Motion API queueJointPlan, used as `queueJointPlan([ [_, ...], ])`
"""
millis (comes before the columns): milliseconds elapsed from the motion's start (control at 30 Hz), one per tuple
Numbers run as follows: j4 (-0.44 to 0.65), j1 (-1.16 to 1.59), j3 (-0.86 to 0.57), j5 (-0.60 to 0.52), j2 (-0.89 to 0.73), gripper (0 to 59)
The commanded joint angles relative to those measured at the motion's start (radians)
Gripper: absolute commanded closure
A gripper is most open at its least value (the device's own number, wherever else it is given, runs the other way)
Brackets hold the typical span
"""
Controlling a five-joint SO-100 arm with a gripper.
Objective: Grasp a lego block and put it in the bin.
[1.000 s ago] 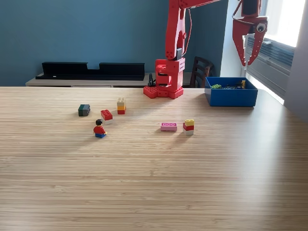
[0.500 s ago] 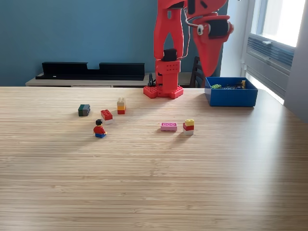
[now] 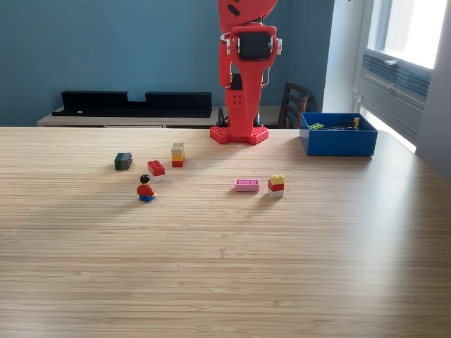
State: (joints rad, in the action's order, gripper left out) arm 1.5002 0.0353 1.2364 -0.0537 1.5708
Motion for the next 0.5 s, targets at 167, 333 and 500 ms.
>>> queueJointPlan([
  [167, -0.041, -0.025, 0.011, 0.015, 0.032, 58.5],
  [333, -0.058, -0.038, 0.025, 0.015, 0.028, 58.5],
  [500, -0.072, -0.041, 0.043, 0.002, 0.028, 58.5],
])
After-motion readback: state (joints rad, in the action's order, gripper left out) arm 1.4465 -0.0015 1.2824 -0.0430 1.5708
